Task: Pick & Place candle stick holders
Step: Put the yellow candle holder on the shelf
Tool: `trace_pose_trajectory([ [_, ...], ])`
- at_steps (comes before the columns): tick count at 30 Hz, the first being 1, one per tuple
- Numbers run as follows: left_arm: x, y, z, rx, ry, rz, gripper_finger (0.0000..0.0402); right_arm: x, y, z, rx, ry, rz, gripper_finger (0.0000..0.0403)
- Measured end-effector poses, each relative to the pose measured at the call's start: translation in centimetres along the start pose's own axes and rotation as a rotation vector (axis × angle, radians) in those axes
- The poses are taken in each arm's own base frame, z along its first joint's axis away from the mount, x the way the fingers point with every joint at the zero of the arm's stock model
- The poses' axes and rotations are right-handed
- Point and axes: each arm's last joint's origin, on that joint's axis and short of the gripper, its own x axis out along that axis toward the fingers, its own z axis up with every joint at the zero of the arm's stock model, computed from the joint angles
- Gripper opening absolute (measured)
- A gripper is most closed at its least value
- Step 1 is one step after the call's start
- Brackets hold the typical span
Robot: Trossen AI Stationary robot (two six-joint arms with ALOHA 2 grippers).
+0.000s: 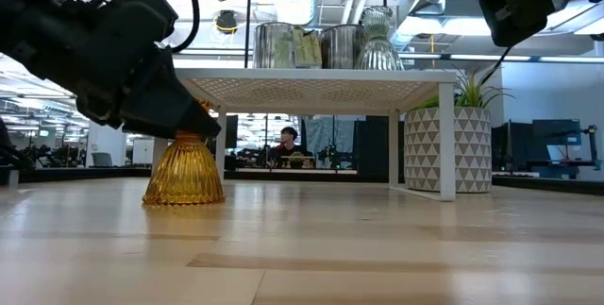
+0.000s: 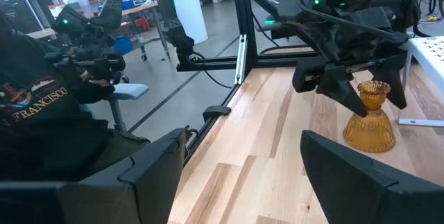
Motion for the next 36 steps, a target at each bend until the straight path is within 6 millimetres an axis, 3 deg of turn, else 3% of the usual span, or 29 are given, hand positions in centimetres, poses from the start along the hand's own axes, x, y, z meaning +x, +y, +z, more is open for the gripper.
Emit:
trace_pose_trajectory([
  [20, -0.3, -0.5, -0.3, -0.034, 0.064, -0.087, 0.0153, 0.0, 0.0, 0.0, 0.0, 0.0, 0.0, 0.0276],
  [36, -3.9, -2.3, -1.3, -0.01, 0.109, -0.255, 0.0139, 0.0, 0.0, 0.0, 0.0, 0.0, 0.0, 0.0276],
])
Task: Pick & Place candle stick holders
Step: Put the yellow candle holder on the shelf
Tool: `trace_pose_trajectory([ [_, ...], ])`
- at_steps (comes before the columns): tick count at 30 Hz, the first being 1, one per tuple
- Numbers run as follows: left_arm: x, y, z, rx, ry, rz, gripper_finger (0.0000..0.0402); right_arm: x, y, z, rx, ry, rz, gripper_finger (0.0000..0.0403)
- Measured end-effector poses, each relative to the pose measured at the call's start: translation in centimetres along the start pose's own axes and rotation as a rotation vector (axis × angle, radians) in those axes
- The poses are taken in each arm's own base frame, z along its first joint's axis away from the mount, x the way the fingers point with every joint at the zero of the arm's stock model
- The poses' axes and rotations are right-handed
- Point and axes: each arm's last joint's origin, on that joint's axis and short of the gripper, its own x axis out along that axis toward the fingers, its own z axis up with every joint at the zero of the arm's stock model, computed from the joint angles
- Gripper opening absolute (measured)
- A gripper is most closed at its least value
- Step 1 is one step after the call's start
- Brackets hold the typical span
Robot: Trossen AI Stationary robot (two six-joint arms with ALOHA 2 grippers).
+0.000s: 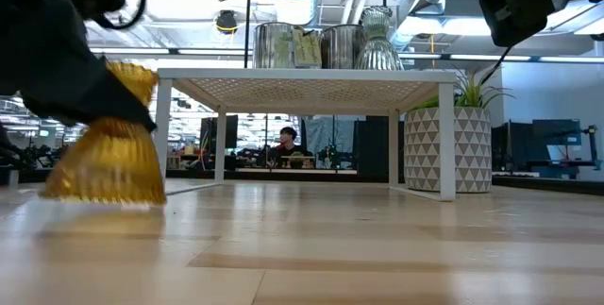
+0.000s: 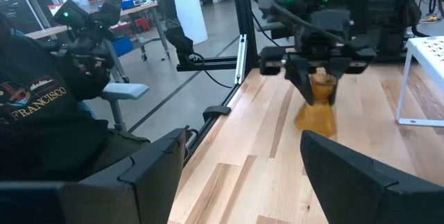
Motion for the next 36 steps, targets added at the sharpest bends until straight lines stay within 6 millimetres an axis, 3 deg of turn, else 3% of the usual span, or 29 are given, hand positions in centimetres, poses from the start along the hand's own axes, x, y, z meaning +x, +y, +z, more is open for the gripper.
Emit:
trace_pose_trajectory([
  [8, -2.9, -1.8, 2.4, -0.029, -0.058, -0.12, 0.0138, 0.0, 0.0, 0.0, 0.0, 0.0, -0.001, 0.0276],
  [18, -5.3, -4.5, 8.1, 0.124, -0.214, -0.181, 0.0138, 0.0, 0.0, 0.0, 0.0, 0.0, -0.001, 0.0276],
  [23, -6.5, -3.7, 11.3, 0.168, -0.319, -0.086, 0.0138, 0.0, 0.0, 0.0, 0.0, 0.0, 0.0, 0.0276],
  [29, -7.7, -1.4, 14.3, 0.166, -0.41, 0.06, 0.0138, 0.0, 0.0, 0.0, 0.0, 0.0, -0.001, 0.0276],
  [36, -7.2, 0.8, 15.9, 0.177, -0.425, 0.178, 0.0138, 0.0, 0.0, 0.0, 0.0, 0.0, 0.0, 0.0276],
])
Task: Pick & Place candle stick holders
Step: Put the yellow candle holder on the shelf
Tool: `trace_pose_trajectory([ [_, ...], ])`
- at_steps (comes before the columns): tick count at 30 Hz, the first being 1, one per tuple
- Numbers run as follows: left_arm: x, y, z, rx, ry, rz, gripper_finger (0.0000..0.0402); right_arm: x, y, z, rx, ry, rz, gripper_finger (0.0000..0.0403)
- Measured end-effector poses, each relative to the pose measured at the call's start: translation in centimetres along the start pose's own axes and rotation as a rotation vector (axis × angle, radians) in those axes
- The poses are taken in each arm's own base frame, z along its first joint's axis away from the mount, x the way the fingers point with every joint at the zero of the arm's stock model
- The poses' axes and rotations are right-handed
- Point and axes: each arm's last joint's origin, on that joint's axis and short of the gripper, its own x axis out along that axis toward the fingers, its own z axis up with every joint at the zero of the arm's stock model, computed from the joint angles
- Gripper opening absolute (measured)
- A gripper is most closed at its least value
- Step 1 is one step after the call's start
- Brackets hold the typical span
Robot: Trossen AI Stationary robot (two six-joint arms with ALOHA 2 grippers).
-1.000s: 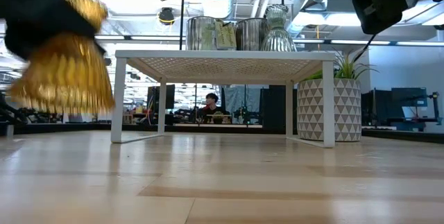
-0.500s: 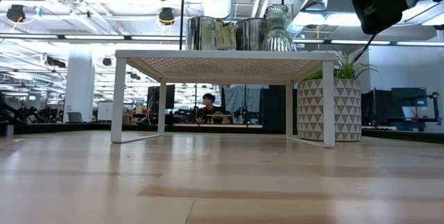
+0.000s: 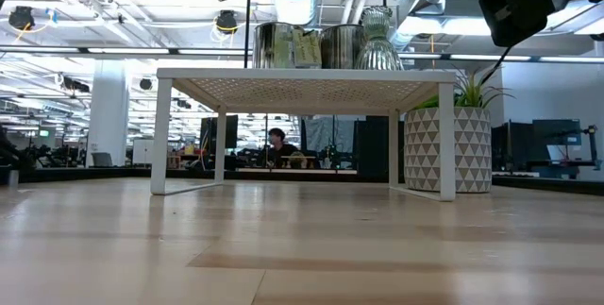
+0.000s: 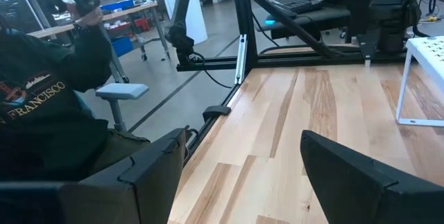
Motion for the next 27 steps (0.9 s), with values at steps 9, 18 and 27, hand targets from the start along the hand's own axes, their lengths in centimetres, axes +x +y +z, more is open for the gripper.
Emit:
trace_pose_trajectory([
  [9, 1.4, 1.4, -1.3, 0.024, 0.085, 0.09, 0.0137, 0.0, 0.0, 0.0, 0.0, 0.0, 0.0, 0.0276],
  [18, 2.9, 2.5, -2.3, -0.019, 0.151, 0.112, 0.0137, 0.0, 0.0, 0.0, 0.0, 0.0, 0.0, 0.0276],
  [27, 3.5, 3.5, -3.7, -0.059, 0.248, 0.176, 0.0137, 0.0, 0.0, 0.0, 0.0, 0.002, -0.001, 0.0276],
])
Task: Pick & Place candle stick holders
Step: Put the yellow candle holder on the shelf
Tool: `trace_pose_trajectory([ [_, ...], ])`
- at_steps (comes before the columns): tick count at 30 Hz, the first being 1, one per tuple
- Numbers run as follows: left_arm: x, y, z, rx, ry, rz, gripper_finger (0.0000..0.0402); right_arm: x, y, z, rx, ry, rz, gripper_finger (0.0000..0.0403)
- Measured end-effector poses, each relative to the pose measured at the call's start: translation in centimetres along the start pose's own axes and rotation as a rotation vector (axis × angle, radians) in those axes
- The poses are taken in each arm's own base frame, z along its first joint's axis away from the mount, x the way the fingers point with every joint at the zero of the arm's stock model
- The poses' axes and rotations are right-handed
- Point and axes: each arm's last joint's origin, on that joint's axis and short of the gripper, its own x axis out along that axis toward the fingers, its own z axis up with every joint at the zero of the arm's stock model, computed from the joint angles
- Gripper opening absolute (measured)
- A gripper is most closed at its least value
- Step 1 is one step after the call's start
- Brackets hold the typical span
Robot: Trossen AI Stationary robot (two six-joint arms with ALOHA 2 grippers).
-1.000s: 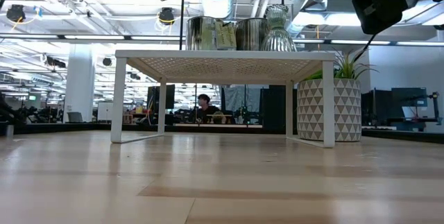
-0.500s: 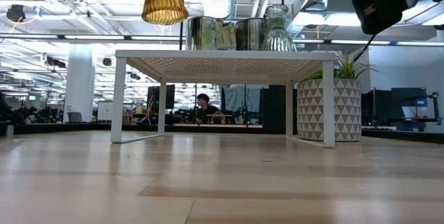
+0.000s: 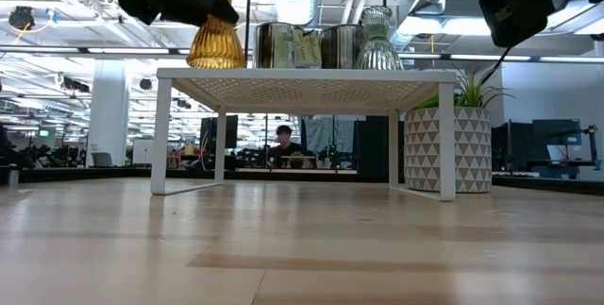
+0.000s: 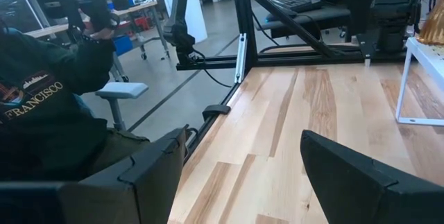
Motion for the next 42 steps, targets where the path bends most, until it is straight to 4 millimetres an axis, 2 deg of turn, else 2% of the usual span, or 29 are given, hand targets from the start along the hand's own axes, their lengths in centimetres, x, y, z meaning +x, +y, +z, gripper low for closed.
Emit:
trace_pose_trajectory([
  [6, 0.0, 0.0, -0.1, -0.014, 0.002, 0.001, 0.0137, 0.0, 0.0, -0.1, -0.002, 0.009, -0.002, 0.0276],
  [14, 1.0, 1.0, -1.6, -0.088, 0.001, 0.067, 0.0137, 0.0, 0.0, -0.1, -0.002, 0.009, -0.002, 0.0276],
  [22, 1.1, 0.7, -1.3, -0.097, -0.014, 0.013, 0.0137, 0.0, -0.1, -0.1, -0.002, 0.011, -0.004, 0.0276],
  [42, 1.7, 1.0, -0.9, -0.123, -0.016, 0.012, 0.0137, 0.0, -0.1, -0.1, -0.002, 0.011, -0.004, 0.0276],
])
